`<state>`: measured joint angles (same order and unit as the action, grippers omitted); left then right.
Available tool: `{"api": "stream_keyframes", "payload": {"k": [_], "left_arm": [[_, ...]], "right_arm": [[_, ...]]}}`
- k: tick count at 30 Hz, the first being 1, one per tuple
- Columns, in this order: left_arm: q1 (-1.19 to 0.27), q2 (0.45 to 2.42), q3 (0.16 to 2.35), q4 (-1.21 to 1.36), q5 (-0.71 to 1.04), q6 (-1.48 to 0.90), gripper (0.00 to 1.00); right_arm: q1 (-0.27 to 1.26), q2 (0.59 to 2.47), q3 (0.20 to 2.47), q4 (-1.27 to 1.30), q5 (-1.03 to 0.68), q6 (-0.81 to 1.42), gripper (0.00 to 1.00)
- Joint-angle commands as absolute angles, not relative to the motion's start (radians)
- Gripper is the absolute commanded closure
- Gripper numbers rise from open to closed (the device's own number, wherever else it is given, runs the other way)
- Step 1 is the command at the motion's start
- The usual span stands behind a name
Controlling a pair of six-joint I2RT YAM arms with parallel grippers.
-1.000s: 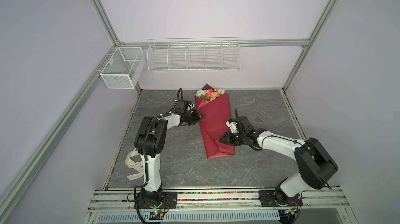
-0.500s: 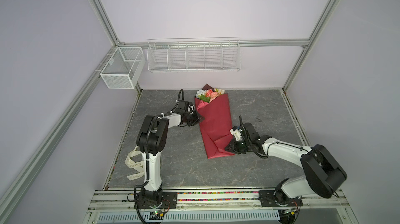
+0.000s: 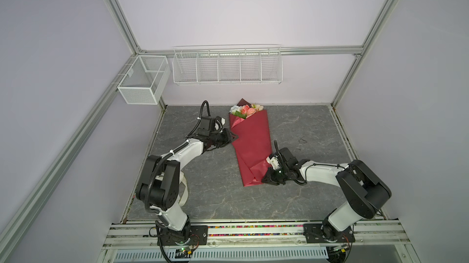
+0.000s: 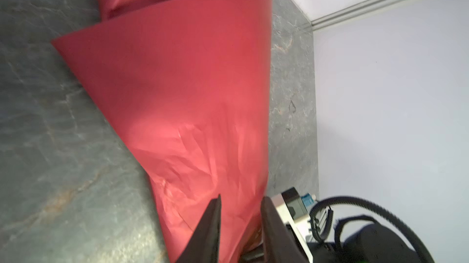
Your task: Tie the bouquet of fake flowers
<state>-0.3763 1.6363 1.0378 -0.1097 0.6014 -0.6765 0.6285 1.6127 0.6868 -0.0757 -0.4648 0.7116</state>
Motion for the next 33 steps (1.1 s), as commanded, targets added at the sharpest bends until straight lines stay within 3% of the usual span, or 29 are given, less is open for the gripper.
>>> {"api": "stream_keyframes", "payload": {"k": [1,7,11,22,33], "left_arm": [[-0.476,1.584,0.949,-0.107,0.577,-0.714,0.79],[-0.697,1.604,0.854,0.066,0.549,-0.854,0.85],[-0.766,1.671,0.849,0.106,0.509,-0.879,0.87],[-0.797,1.782,0.743,0.200,0.449,-0.914,0.96],[-0.798,1.804,0.704,0.198,0.431,-0.893,0.99]], "right_arm": [[0.639,1.615,0.692,-0.084,-0.439,0.727,0.84],[0.642,1.601,0.681,-0.086,-0.421,0.733,0.84],[0.642,1.597,0.670,-0.077,-0.416,0.740,0.84],[0.646,1.533,0.679,-0.101,-0.403,0.754,0.83],[0.661,1.467,0.781,-0.412,-0.193,0.662,0.83]]}}
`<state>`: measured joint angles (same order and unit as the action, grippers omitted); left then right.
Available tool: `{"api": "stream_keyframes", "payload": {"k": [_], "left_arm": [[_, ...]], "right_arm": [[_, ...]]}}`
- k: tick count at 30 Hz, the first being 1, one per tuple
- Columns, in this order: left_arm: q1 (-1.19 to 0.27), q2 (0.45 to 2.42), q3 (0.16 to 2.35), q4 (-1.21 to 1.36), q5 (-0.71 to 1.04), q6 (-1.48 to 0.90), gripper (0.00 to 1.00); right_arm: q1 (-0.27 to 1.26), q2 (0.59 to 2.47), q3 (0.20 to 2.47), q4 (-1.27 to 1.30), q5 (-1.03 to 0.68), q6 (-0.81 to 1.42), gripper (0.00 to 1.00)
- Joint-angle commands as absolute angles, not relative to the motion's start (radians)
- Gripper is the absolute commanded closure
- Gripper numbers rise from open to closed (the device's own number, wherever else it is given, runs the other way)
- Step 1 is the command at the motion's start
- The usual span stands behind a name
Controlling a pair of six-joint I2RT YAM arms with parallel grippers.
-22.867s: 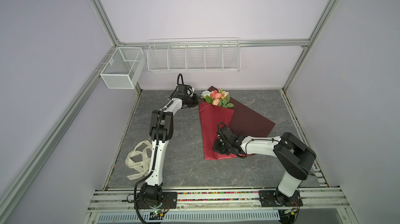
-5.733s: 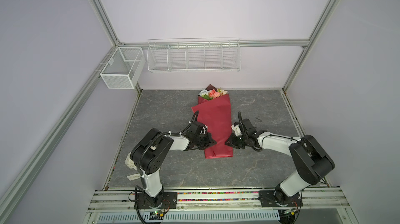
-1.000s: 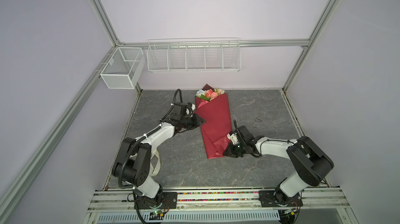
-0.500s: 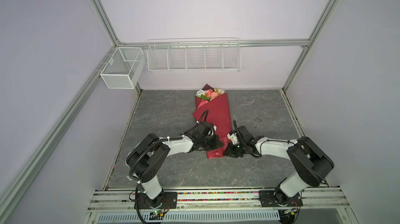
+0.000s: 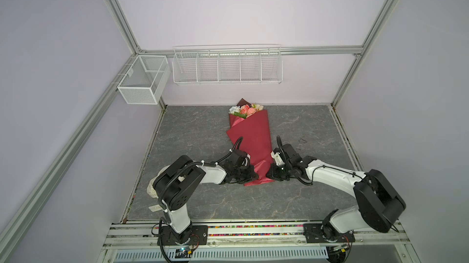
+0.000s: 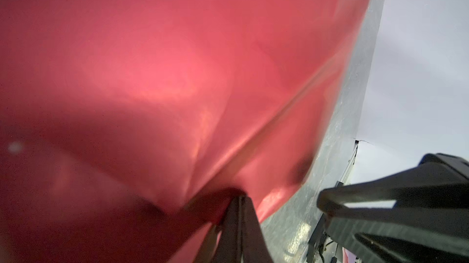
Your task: Tie the bouquet of fake flowers
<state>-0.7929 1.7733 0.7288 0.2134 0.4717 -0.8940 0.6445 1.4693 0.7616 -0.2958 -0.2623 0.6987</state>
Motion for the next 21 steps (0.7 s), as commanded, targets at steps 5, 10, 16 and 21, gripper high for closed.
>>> {"api": "stream_keyframes", "payload": {"k": [5,10,16,21], "left_arm": [[-0.798,1.801,0.709,0.180,0.438,-0.877,1.00],[-0.798,1.800,0.709,0.169,0.440,-0.865,1.00],[-0.798,1.818,0.703,0.184,0.443,-0.863,1.00],[-0.798,1.821,0.695,0.194,0.444,-0.868,1.00]], "right_arm": [[0.686,1.504,0.807,-0.468,-0.150,0.647,0.84],[0.698,1.562,0.825,-0.510,-0.089,0.650,0.85],[0.698,1.612,0.828,-0.543,-0.040,0.654,0.86],[0.696,1.540,0.830,-0.529,-0.088,0.647,0.86]]}}
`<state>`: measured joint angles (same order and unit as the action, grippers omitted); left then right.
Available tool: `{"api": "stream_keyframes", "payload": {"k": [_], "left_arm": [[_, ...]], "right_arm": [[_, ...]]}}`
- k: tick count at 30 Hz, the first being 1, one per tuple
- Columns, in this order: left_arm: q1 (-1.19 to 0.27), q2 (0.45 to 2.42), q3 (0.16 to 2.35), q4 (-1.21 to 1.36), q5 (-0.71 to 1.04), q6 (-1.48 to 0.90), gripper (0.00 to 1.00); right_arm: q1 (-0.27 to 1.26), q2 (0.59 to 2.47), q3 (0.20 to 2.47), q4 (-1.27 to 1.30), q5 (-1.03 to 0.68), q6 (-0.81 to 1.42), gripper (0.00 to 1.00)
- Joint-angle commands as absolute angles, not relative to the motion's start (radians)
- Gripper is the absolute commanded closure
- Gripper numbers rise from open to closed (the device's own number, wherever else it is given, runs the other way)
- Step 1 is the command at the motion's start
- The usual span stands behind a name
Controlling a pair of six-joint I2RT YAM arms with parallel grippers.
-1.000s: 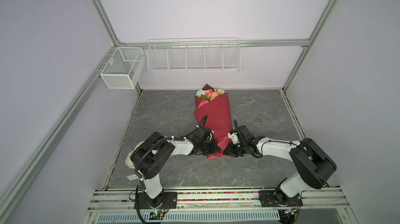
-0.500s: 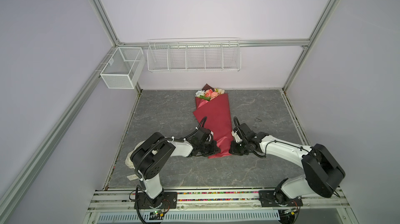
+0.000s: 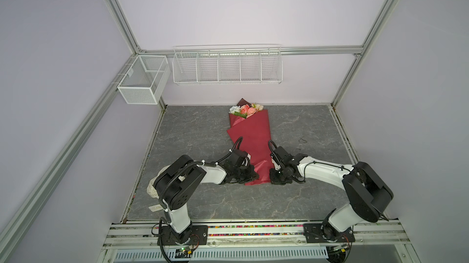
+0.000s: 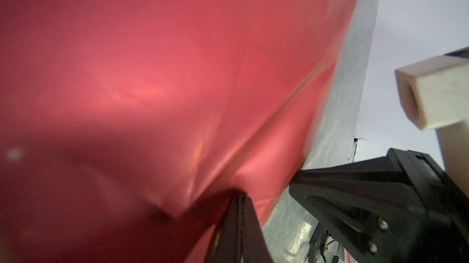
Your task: Tie the bouquet of fake flowers
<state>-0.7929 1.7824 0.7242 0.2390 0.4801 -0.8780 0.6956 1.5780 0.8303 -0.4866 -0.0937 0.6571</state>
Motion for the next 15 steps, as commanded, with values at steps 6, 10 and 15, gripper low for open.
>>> {"api": "stream_keyframes", "payload": {"k": [6,10,15], "left_arm": [[-0.798,1.813,0.693,0.188,0.439,-0.866,1.00],[-0.798,1.810,0.696,0.187,0.443,-0.866,1.00],[-0.798,1.804,0.696,0.180,0.444,-0.862,1.00]], "right_arm": [[0.610,1.445,0.853,-0.499,-0.111,0.629,0.86],[0.538,1.518,0.914,-0.454,-0.152,0.605,0.89],[0.519,1.647,1.009,-0.426,-0.175,0.578,0.91]]}}
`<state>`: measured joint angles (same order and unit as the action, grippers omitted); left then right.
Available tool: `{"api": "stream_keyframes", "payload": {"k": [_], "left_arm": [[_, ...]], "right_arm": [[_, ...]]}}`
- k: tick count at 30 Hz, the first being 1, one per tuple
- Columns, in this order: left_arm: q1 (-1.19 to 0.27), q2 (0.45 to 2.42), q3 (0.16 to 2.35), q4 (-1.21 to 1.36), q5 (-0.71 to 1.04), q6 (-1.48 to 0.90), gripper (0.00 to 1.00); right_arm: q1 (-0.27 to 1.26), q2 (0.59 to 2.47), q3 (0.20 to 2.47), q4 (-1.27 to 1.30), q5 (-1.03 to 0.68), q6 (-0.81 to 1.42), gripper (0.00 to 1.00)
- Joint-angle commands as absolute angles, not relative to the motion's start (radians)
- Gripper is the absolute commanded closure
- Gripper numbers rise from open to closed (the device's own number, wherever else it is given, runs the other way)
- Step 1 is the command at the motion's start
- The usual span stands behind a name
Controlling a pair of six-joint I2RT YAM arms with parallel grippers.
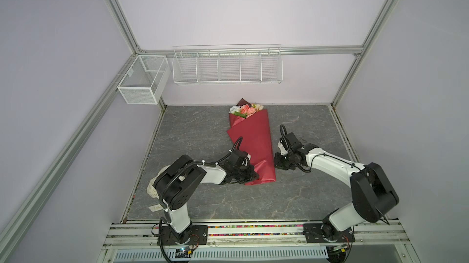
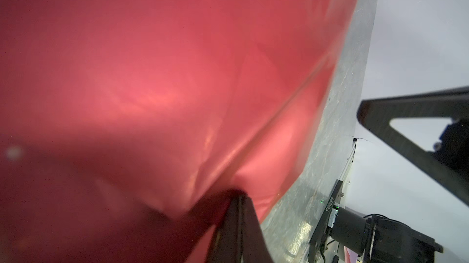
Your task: Tie the bouquet of fake flowers
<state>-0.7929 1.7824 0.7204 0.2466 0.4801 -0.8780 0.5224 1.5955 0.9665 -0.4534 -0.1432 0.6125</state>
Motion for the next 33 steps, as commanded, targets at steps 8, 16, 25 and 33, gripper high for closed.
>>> {"api": "stream_keyframes", "payload": {"k": [8,16,25,33], "left_arm": [[-0.798,1.807,0.683,0.191,0.442,-0.866,1.00],[-0.798,1.806,0.686,0.186,0.445,-0.867,1.00],[-0.798,1.801,0.686,0.182,0.444,-0.866,1.00],[-0.798,1.794,0.690,0.175,0.443,-0.864,1.00]], "right_arm": [[0.509,1.818,1.099,-0.462,-0.102,0.566,0.93],[0.508,1.830,1.077,-0.458,-0.125,0.556,0.93],[0.533,1.616,0.973,-0.492,-0.172,0.576,0.92],[0.587,1.627,0.852,-0.451,-0.173,0.619,0.92]]}}
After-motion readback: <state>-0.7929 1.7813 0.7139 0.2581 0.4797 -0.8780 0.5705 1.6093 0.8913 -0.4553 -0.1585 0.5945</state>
